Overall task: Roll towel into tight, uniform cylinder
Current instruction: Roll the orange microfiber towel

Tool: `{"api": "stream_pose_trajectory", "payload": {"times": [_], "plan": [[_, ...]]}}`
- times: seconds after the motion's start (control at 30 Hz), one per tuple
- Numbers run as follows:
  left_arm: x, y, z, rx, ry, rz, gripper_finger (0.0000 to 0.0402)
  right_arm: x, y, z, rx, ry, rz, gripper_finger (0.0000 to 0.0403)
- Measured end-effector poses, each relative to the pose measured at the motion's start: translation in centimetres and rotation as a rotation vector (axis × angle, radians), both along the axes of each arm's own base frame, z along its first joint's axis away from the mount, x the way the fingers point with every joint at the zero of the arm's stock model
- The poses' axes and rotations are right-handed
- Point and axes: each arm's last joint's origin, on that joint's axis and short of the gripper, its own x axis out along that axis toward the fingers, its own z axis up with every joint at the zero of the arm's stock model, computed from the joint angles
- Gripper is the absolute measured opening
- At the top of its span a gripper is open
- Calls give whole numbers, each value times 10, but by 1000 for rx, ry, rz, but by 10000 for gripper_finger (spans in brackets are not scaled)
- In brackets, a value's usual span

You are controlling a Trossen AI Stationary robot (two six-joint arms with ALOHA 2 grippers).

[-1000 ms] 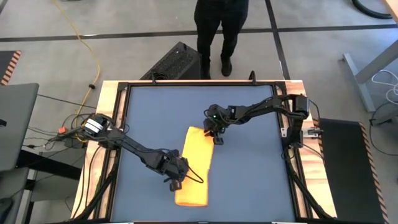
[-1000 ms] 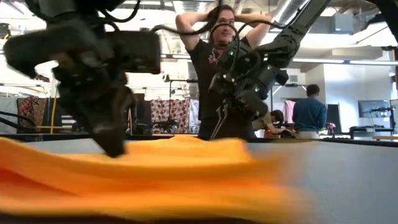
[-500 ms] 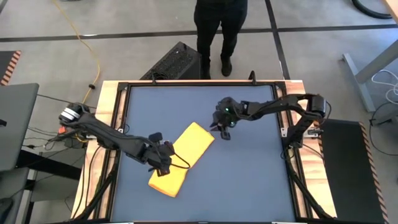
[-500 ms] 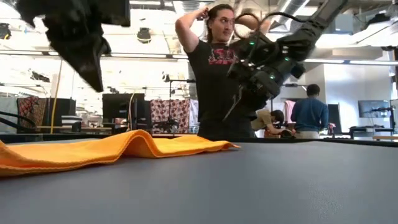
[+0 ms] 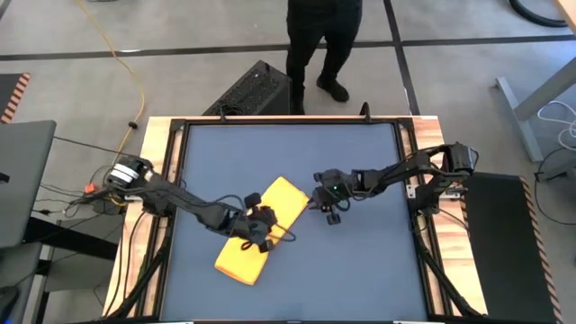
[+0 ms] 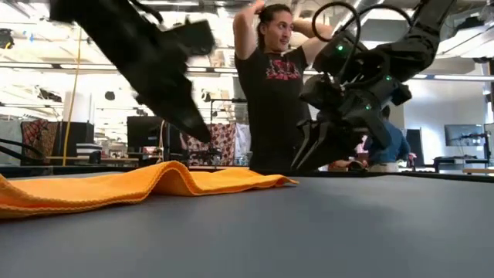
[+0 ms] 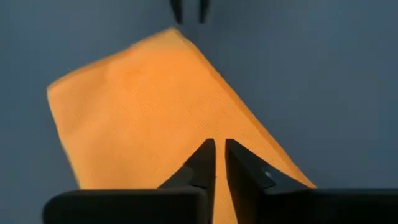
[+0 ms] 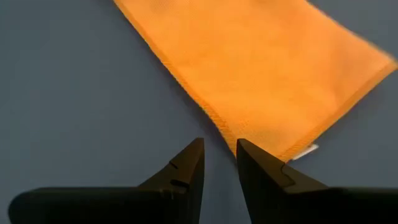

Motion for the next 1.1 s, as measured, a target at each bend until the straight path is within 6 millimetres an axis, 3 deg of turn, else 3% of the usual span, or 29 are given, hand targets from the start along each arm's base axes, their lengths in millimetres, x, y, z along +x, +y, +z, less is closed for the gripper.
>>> {"api": "stream_pose_trajectory", "payload": {"times": [0.3,0.47,0.67,1.1], "plan": [[34,56,-15,-45,-98,50,109,-1,20,-3,14,32,12,122],[35,79,-17,-82,-72,55,118,-2,32,-3,13,14,55,122],[33,99,-21,-110,-30,93,118,2,30,2,7,-61,50,122],[23,123,-29,-159,78,194,115,2,25,-2,26,-38,57,122]]}}
